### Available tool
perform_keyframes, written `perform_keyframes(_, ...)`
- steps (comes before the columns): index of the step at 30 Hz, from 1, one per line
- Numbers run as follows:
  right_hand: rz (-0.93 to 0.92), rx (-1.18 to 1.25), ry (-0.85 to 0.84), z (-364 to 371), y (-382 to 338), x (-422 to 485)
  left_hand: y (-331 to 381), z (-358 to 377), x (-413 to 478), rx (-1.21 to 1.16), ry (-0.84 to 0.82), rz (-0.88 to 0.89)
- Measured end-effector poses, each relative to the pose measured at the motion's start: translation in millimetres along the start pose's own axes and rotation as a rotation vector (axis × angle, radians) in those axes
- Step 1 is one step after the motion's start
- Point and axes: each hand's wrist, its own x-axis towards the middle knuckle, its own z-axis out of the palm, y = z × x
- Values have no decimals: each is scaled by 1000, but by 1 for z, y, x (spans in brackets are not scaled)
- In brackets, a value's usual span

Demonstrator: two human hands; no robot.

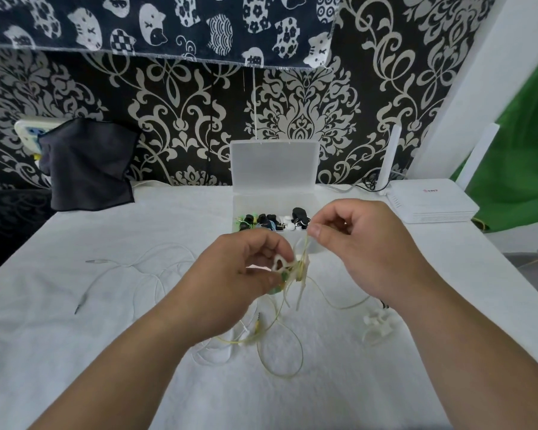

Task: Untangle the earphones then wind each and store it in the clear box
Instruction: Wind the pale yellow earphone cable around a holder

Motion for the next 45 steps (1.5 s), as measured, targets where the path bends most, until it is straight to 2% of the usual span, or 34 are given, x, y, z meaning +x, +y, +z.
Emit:
perform_keyframes(4,175,45,-125,2,3,0,1,1,0,-205,4,68)
perform_keyframes(6,268,106,-255,5,3,-3,-1,2,3,-320,80,87)
perform_keyframes(8,285,120,-389,10,1,-6,-3,2,5,-380,175,86)
perform_keyframes(11,279,70,-546,14,-4,-11,-5,1,7,-377,276,51)
perform_keyframes(14,249,49,-641,12,-10,-15,-7,-3,6,-193,366,2)
perform_keyframes(17,164,-13,-579,8,-17,-14,-8,-5,5,109,366,-20)
perform_keyframes(20,112,-58,-513,4,-22,-13,-6,-1,3,297,309,14)
perform_keyframes(23,48,-170,-402,3,-19,-12,-1,3,1,364,207,23)
perform_keyframes(27,-28,-273,-154,2,-11,-9,-1,1,1,371,148,2)
perform_keyframes(29,-28,-251,-104,1,-11,-8,-2,0,0,360,124,-15)
perform_keyframes(31,-19,-180,-130,-1,-11,-7,-2,1,0,339,100,-16)
perform_keyframes(35,76,122,-185,-3,-7,-5,-3,1,0,348,46,-21)
perform_keyframes(41,227,375,-93,-1,0,-1,1,-1,0,-36,-43,3)
perform_keyframes(45,344,526,-119,0,0,0,-1,1,2,-301,-58,72)
